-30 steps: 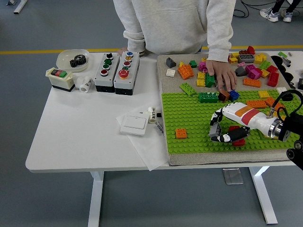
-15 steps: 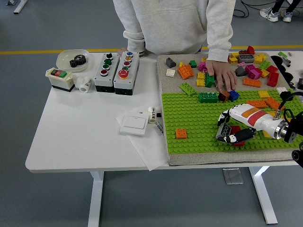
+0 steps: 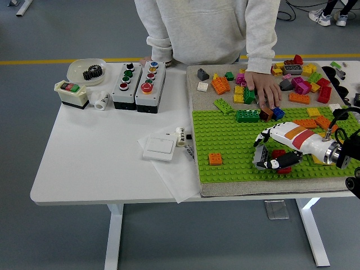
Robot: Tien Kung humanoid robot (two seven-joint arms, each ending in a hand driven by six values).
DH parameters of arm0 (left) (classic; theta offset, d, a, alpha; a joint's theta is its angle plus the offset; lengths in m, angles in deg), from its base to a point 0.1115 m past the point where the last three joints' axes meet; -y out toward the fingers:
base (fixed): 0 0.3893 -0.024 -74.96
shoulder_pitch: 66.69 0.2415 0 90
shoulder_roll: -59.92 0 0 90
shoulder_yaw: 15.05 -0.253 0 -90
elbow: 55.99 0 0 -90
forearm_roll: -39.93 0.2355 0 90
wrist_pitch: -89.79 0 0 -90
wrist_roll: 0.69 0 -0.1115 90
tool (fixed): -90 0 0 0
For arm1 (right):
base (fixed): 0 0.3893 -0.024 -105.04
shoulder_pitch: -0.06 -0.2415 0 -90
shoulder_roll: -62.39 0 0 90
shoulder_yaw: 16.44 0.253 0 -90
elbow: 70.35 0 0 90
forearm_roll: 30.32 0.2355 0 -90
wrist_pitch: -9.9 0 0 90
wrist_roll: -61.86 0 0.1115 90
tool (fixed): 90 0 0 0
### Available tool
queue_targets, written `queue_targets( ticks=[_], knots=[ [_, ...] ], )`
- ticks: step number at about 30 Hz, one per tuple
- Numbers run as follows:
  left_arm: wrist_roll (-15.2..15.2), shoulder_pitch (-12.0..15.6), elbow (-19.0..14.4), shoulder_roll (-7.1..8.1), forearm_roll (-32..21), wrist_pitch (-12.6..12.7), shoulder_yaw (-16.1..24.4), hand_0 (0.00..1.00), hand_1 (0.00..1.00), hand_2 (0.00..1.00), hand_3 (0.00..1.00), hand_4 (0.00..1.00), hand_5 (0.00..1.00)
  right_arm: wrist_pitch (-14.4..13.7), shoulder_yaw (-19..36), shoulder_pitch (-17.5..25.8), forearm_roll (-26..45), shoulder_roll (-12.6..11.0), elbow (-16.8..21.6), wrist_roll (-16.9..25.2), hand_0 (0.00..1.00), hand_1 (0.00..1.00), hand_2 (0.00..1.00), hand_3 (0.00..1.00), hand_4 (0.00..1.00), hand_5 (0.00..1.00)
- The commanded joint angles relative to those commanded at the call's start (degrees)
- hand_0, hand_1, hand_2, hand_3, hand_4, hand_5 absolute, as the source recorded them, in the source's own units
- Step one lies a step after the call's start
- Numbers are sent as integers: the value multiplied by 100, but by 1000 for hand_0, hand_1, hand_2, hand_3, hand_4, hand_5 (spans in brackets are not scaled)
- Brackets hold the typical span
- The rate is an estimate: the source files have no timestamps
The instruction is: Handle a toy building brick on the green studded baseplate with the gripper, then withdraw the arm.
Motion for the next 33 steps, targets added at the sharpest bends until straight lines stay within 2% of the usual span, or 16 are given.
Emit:
queue_targets(
  ticks=[2,3,20,25,33],
  knots=[
    [2,-4,1,1,-2,-1,-2,736,742,747,600,667,603,-18,4,-9,20,2,-3,17,731,641,721,773,896,464],
    [3,-7,1,0,-7,-1,-5,736,742,748,599,667,603,-24,6,-12,19,2,0,25,734,662,753,831,925,458],
    [17,-29,6,-3,-37,6,-18,735,742,748,599,667,603,-92,170,53,26,-115,55,-11,723,663,751,815,902,452],
    [19,-28,6,-6,-29,3,-13,735,742,748,600,667,603,-100,205,50,280,-6,71,-77,725,663,750,812,915,445],
    [32,-29,1,-5,-82,3,-59,735,740,748,600,667,603,-193,217,7,265,181,-70,-131,727,664,749,808,938,462]
  ],
)
